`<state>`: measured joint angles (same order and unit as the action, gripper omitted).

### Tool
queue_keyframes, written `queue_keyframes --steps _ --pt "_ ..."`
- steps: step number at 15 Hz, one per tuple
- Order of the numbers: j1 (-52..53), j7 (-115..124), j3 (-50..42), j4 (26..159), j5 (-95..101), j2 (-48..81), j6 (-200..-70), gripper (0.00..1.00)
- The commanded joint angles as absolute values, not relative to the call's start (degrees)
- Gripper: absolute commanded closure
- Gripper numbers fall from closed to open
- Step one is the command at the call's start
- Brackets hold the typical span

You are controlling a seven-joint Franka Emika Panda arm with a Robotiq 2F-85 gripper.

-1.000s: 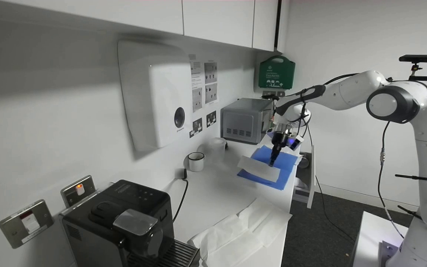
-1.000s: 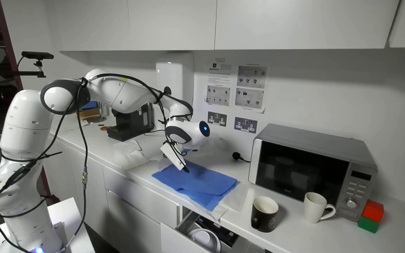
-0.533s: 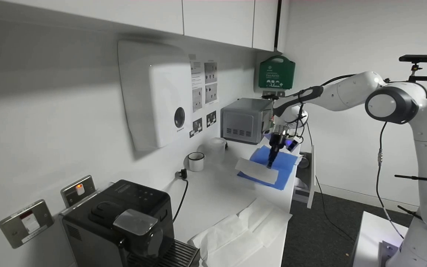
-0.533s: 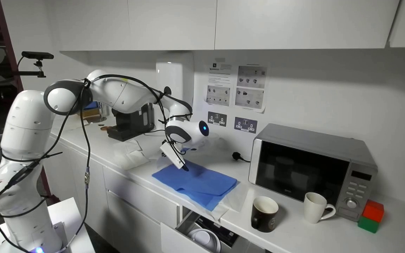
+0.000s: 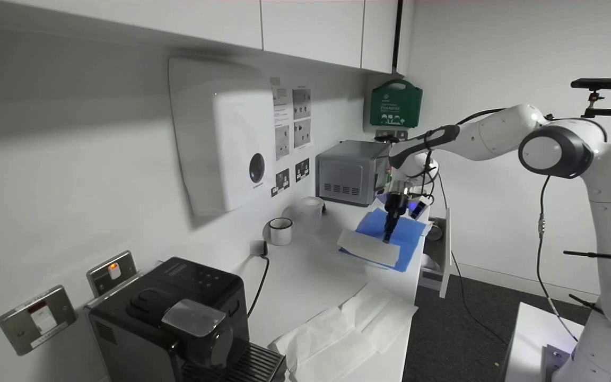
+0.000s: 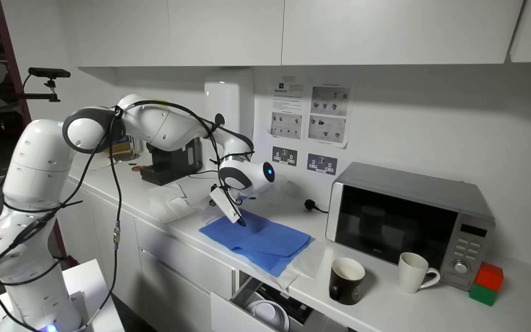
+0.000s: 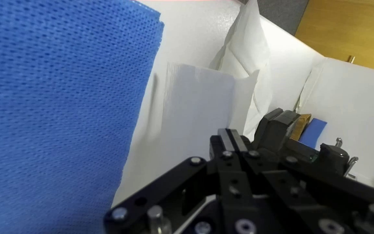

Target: Move the paper to the right

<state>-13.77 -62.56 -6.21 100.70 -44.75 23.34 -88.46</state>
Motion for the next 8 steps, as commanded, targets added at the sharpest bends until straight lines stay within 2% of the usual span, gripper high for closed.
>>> queue_keyframes --steps 1,8 --pt "-15.52 -60.60 -5.71 96.22 -45.51 26.84 -83.90 1.00" --pt "-16.36 -59.04 -5.41 92.84 -45.66 30.36 -82.60 1.00"
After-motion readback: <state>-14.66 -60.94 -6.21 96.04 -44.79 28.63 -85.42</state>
